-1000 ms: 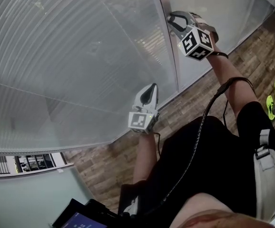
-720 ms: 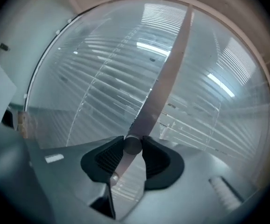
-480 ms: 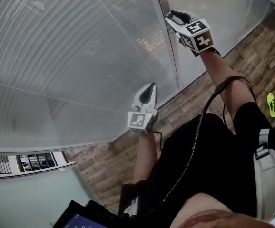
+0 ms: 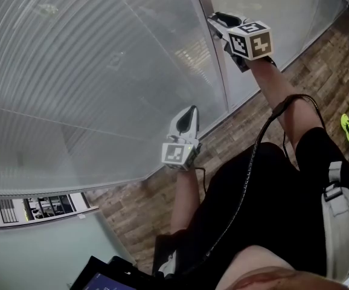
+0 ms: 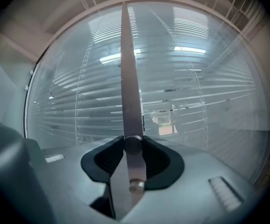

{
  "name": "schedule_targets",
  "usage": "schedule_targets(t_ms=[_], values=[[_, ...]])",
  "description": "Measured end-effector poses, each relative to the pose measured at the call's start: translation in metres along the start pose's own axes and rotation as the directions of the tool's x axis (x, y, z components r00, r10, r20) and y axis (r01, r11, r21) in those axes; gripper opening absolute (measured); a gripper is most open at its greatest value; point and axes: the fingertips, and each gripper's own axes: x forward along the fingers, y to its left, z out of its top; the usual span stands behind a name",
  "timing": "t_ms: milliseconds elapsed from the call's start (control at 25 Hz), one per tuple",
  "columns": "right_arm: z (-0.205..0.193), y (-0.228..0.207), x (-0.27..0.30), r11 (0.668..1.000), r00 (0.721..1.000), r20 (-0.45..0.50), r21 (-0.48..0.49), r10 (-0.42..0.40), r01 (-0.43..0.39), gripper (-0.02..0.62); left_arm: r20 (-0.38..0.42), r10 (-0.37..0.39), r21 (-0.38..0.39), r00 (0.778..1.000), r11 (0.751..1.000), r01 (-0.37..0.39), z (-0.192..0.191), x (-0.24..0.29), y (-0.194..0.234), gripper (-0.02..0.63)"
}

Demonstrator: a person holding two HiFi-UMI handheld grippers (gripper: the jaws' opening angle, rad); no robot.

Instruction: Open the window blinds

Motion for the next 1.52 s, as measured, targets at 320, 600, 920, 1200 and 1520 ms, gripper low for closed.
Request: schedule_targets(t_ms=[320, 600, 920, 1200, 1520], values=[[-0.004, 0.008, 0.000, 0.992, 1.000, -0.017, -0.127, 0.015, -0.018, 0.192, 0.005, -0.004, 0.001, 1.000, 1.000, 0.004, -0.003, -0.002, -0.001, 0.003], [-0.004, 0.018, -0.012, 0.705, 0.995, -0.083, -0.710, -0.063, -0.014, 0.201, 0.002, -0.020, -0.001, 1.000, 1.000, 0.020, -0.004, 0.003, -0.003, 0.003], [-0.012, 0.016, -0.006, 0.206, 0.985, -0.060, -0.978, -0.161, -0.026, 0.176, 0.009, -0.022, -0.001, 1.000, 1.000, 0.022, -0.004, 0.006, -0.005, 0.003], [-0.017, 0.015, -0.001, 0.184, 0.985, -0.077, -0.982, -0.158, -0.047, 0.178, 0.012, -0.016, -0.002, 1.000, 1.000, 0.016, -0.004, 0.008, -0.005, 0.003], [-0.015, 0.012, 0.004, 0.146, 0.983, -0.082, -0.988, -0.164, -0.058, 0.160, 0.016, 0.015, -0.004, 1.000, 1.000, -0.015, -0.006, 0.002, 0.001, 0.002]])
